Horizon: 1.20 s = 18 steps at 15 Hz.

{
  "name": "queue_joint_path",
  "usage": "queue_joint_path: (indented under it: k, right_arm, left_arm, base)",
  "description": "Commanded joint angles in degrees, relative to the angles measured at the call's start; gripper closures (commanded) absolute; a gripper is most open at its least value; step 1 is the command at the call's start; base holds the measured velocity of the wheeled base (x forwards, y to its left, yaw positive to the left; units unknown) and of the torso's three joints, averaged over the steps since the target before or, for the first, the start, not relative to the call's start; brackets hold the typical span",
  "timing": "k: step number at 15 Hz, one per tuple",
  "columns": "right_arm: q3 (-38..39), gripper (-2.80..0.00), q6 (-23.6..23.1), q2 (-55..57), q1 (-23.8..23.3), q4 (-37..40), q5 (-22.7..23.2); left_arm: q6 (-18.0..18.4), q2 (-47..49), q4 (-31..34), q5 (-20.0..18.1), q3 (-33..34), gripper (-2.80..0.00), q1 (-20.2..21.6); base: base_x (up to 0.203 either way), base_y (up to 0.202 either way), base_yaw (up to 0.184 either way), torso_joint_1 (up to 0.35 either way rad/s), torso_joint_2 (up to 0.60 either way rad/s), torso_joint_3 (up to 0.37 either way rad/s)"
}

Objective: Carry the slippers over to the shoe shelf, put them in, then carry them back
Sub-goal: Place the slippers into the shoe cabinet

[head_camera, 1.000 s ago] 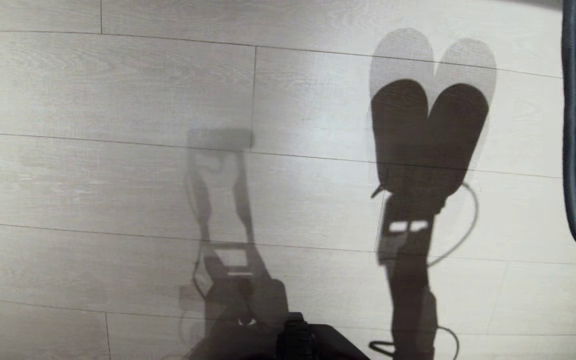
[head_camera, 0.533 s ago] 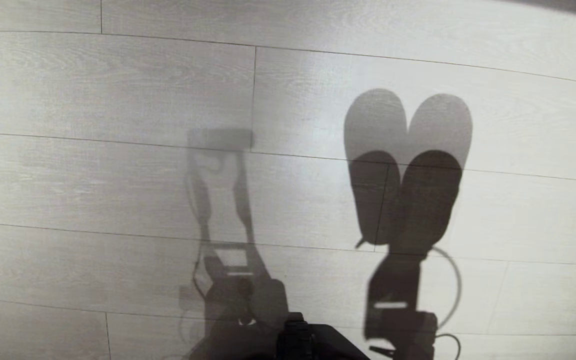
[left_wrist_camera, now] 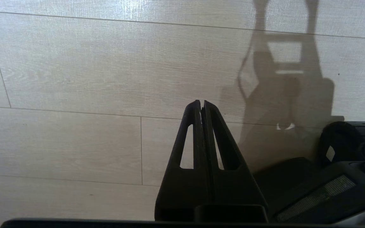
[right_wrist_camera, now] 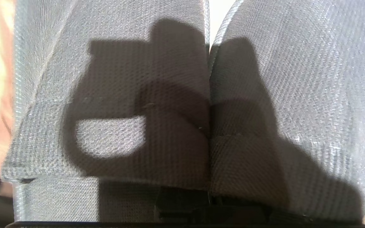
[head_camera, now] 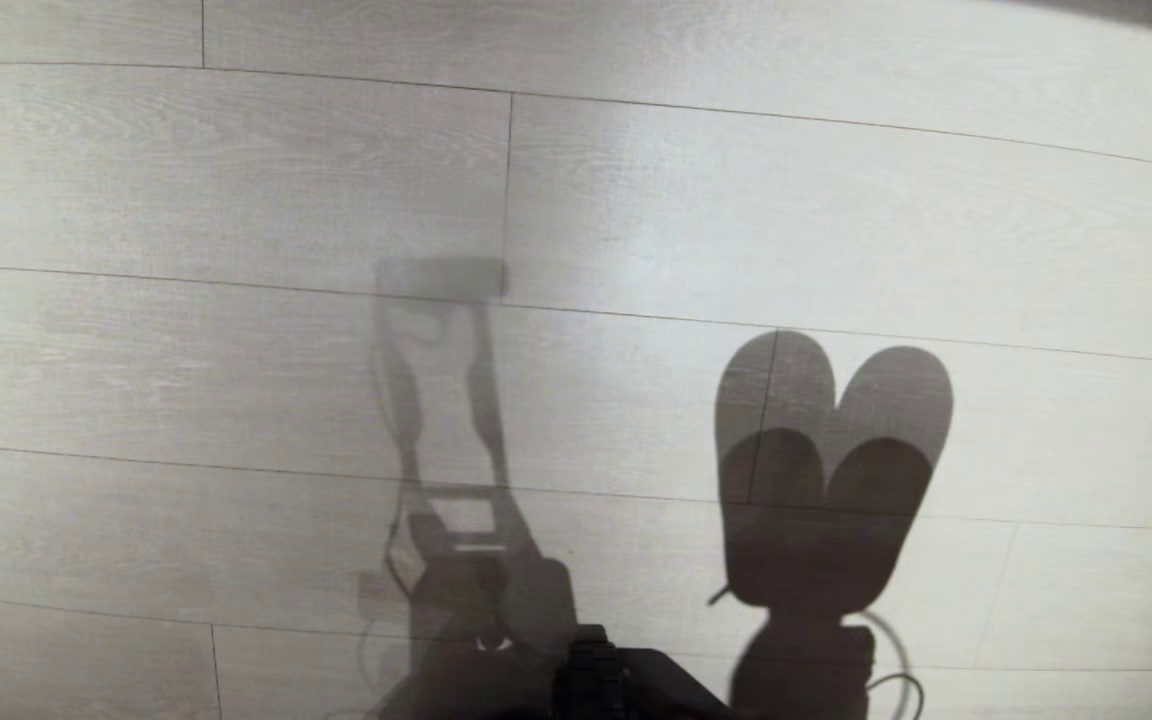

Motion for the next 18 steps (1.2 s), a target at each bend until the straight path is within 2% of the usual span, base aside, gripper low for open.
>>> queue_joint_path:
  k: [1, 4, 6, 7, 9, 12, 18]
  right_arm:
    - [3.0, 0.0, -0.4, -3.8, 0.7, 0.3, -0.3]
    - [5.3, 0.0, -0.7, -9.4, 1.1, 4.7, -1.3]
    - [5.6, 0.0, -0.8, -13.3, 1.1, 11.4, -3.9]
    - [5.5, 0.0, -0.8, -13.2, 1.1, 12.2, -5.8]
    - [5.9, 0.0, -0.9, -13.2, 1.1, 11.9, -6.1]
    - [8.5, 0.0, -4.1, -13.1, 1.2, 13.7, -9.9]
    - [8.6, 0.0, -3.8, -13.1, 1.2, 14.1, -10.1]
  left_arm:
    - [-0.1, 0.0, 0.0, 0.1, 0.0, 0.0, 0.0]
    - [-0.1, 0.0, 0.0, 0.0, 0.0, 0.0, 0.0]
    - [-0.1, 0.0, 0.0, 0.1, 0.0, 0.0, 0.0]
    - [-0.1, 0.0, 0.0, 0.1, 0.0, 0.0, 0.0]
    - [-0.1, 0.0, 0.0, 0.0, 0.0, 0.0, 0.0]
    - [-0.1, 0.0, 0.0, 0.0, 0.0, 0.0, 0.0]
    - [-0.4, 0.0, 0.0, 0.0, 0.1, 0.0, 0.0]
  base:
    - [0.0, 0.0, 0.0, 0.0, 0.0, 0.0]
    - [0.0, 0.0, 0.0, 0.0, 0.0, 0.0]
    - [0.0, 0.0, 0.0, 0.0, 0.0, 0.0]
    - [0.0, 0.0, 0.0, 0.0, 0.0, 0.0]
    - [0.0, 0.0, 0.0, 0.0, 0.0, 0.0]
    - [0.0, 0.0, 0.0, 0.0, 0.0, 0.0]
    - [0.0, 0.0, 0.0, 0.0, 0.0, 0.012]
